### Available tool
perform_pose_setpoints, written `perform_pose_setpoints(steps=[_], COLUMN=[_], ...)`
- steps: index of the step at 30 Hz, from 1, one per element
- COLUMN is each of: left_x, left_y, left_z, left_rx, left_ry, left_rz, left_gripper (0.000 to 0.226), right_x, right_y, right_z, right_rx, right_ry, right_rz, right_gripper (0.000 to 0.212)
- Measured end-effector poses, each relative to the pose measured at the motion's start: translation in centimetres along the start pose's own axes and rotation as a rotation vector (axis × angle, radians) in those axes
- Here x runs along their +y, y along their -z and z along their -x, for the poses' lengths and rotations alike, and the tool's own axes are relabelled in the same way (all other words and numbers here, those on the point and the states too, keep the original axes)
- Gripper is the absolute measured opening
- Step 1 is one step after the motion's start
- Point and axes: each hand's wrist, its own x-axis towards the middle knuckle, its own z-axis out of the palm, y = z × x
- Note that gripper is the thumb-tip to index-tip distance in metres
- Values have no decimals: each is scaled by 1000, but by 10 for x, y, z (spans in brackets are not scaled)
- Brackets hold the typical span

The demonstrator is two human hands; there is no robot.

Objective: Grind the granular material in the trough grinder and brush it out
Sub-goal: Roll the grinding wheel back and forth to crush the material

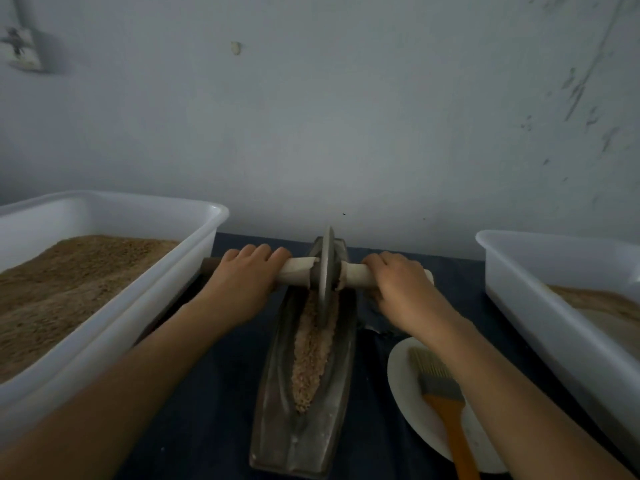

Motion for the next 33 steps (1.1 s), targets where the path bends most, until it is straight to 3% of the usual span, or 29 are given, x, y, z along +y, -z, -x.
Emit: perform_pose_setpoints(steps=[2,4,7,9,11,16,21,27,30,33], left_x=[1,1,2,2,1,4,4,2,5,4], left_y=[0,8,32,50,67,81,57,7,-2,7], left_z=[0,2,8,14,20,22,11,1,1,2], left_rx=[6,-97,-362,-562,-715,-805,-642,-110,12,-67], left_ry=[-2,-12,-58,-88,-110,-134,-82,13,14,-22], left_rz=[-5,4,52,166,240,235,219,-43,-63,-59], left_gripper=[37,36,30,20,25,25,23,35,38,39], right_x=[1,-1,-7,-10,-12,-12,-8,-3,-1,1], right_y=[-1,5,24,41,55,66,44,-3,-10,-1], right_z=[0,3,11,17,23,28,17,3,2,6], right_rx=[-18,-98,-287,-442,-562,-687,-504,2,45,-69], right_ry=[18,27,70,115,152,155,73,18,31,55], right_rz=[12,-24,-124,-153,-171,-177,-207,11,15,-15], right_gripper=[36,30,16,20,22,32,30,31,30,24])
